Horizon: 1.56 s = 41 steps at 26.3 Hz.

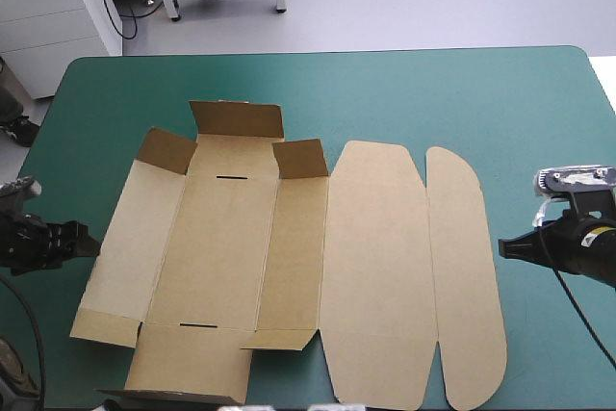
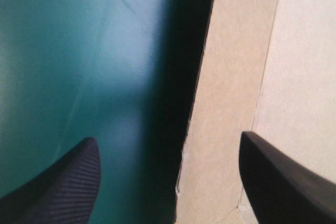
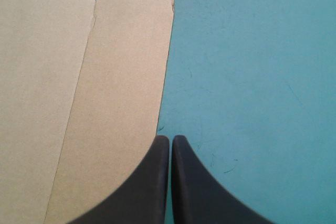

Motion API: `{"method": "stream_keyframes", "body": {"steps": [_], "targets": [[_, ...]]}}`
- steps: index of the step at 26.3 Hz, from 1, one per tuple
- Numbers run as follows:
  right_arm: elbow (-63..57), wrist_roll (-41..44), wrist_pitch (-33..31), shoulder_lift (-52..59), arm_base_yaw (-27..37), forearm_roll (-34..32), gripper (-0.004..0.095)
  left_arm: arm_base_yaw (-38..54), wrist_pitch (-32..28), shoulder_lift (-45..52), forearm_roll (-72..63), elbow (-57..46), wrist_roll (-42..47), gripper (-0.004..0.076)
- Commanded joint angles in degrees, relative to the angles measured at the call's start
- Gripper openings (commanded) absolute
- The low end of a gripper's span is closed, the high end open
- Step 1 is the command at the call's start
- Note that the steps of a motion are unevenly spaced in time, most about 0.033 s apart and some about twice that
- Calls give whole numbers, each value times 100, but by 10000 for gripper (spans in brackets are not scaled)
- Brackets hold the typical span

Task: Fold the box

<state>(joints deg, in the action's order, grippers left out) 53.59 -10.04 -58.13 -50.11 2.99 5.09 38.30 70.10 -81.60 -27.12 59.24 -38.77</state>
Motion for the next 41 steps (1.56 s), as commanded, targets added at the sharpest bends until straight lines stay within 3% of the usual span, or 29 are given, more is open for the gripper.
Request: {"method": "stream_keyframes", "body": {"steps": [1,9,15,28,32,39,41], "targets": [[143,-102,227,10,49,-4,-1,-30,335,138,-332,-186,-379,526],[143,-143,222,10,49,23,-5,-277,-38,61,-566,-574,-917,526],[143,-152,188,10,49,35,-5,-1088,230,-403,-527,-574,-799,526],[143,-290,114,10,49,253,-5,-1185,434,-418,-600,-574,-449,522],[143,-290,101,10,49,253,-5,-1185,353,-418,-517,-574,-449,407],[143,-290,91,10,49,253,-5,-1185,284,-427,-517,-574,-586,23],[143,-290,91,10,49,253,-5,-1185,284,-427,-483,-574,-620,-4]]}}
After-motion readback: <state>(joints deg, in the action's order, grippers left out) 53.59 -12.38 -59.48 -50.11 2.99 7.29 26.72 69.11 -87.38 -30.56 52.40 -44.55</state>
